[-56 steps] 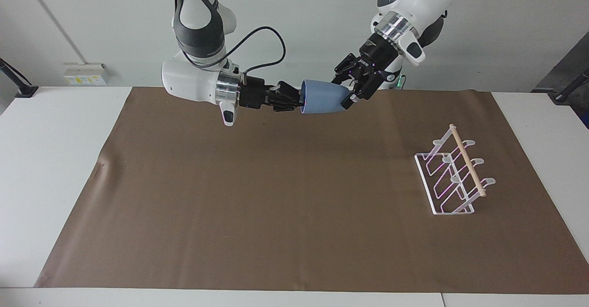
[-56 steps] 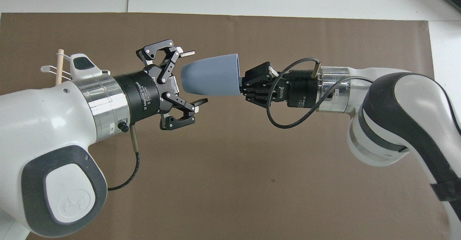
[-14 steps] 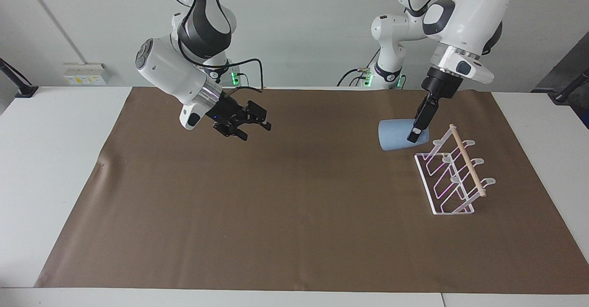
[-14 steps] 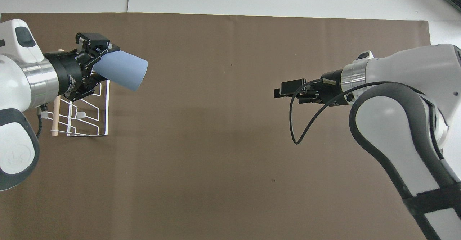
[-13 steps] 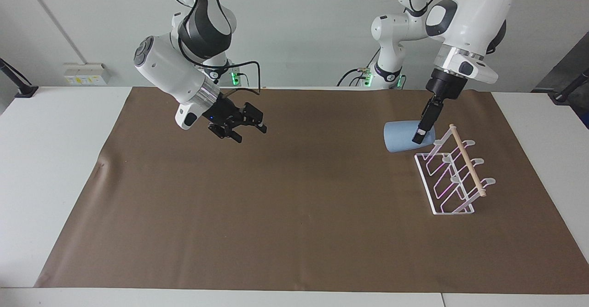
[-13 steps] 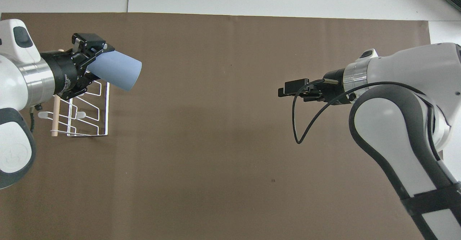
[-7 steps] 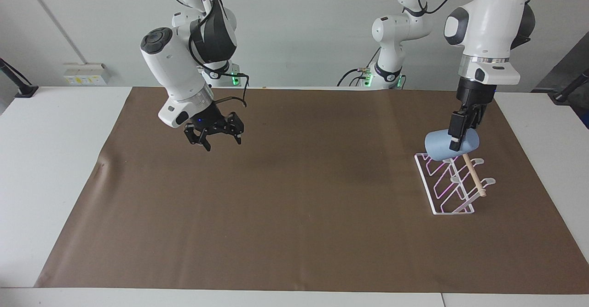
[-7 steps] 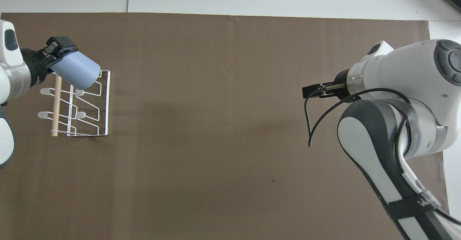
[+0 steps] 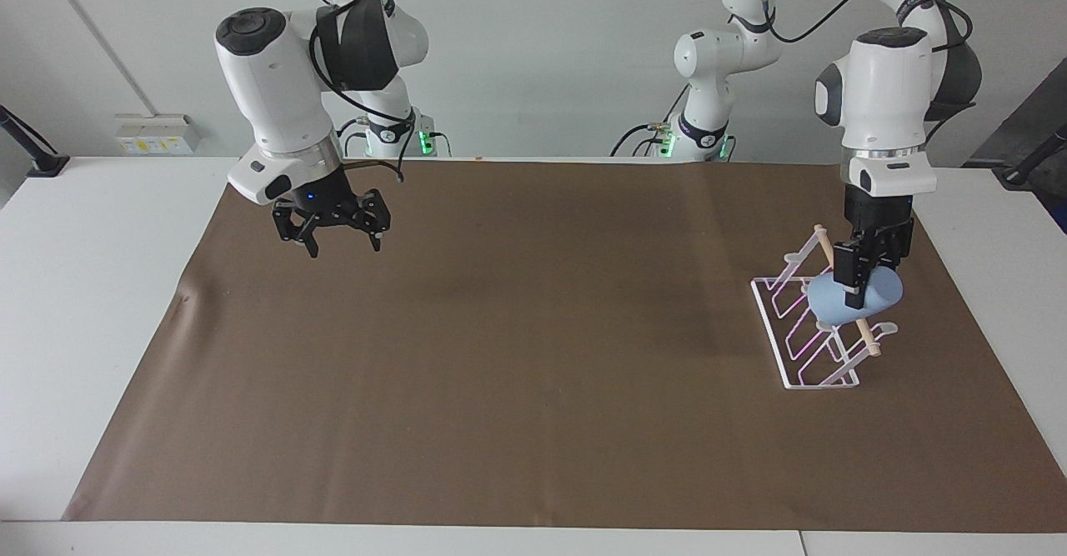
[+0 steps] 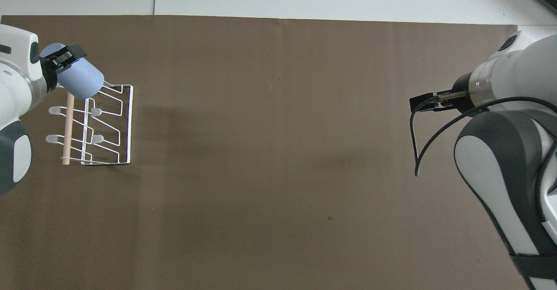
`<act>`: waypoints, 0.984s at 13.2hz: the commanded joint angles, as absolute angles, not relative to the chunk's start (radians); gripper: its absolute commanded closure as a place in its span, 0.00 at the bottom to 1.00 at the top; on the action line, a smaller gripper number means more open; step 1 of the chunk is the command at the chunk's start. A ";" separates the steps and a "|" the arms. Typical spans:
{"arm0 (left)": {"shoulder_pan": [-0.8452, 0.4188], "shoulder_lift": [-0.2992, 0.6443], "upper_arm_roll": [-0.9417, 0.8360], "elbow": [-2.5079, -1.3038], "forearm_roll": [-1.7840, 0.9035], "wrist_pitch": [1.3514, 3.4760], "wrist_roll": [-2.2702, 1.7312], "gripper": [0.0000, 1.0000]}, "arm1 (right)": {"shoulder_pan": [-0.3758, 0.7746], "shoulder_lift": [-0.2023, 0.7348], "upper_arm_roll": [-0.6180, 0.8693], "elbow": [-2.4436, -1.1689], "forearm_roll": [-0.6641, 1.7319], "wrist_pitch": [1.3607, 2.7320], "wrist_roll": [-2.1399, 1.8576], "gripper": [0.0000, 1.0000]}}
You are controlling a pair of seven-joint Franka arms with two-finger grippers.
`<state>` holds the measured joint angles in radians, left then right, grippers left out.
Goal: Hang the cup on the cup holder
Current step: 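Lower the cup onto the rack peg with the left gripper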
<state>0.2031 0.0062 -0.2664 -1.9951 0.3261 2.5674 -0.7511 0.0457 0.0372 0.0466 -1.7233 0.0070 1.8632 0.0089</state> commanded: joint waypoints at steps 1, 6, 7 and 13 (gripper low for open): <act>0.216 0.029 -0.275 -2.005 0.376 2.629 -0.747 1.00 | 0.003 0.017 0.057 -1.637 -0.015 1.755 0.028 0.00; 0.216 0.077 -0.275 -2.043 0.495 2.690 -0.749 1.00 | -0.061 0.014 0.057 -1.509 0.002 1.548 0.067 0.00; 0.218 0.077 -0.273 -2.049 0.497 2.695 -0.749 1.00 | -0.078 0.003 0.057 -1.519 0.005 1.525 0.098 0.00; 0.225 0.066 -0.272 -2.117 0.511 2.721 -0.746 0.96 | -0.072 -0.026 0.060 -1.578 -0.026 1.564 0.095 0.00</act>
<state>0.2070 0.0882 -0.2661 -2.0844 0.4863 2.6945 -0.7499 -0.0691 -0.0019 0.0477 -1.5343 0.0083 1.5405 0.0775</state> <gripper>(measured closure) 0.242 0.000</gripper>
